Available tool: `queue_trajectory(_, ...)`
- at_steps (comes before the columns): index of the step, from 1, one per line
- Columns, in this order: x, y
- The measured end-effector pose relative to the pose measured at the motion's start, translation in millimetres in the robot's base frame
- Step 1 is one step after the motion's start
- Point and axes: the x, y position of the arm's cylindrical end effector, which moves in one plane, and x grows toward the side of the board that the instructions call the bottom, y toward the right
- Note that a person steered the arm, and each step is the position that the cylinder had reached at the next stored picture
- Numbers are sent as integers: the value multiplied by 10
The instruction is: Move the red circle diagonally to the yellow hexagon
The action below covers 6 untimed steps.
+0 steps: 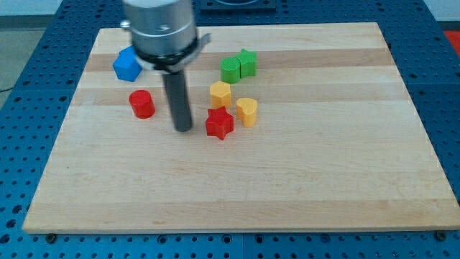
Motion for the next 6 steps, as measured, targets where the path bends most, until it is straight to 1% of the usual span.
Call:
queue_trajectory(1,42,-696)
queue_trajectory(2,-251,-1237)
queue_trajectory(3,-679,-1215)
queue_trajectory(4,-745,-858)
queue_trajectory(5,-584,-529)
queue_trajectory(6,-278,-338)
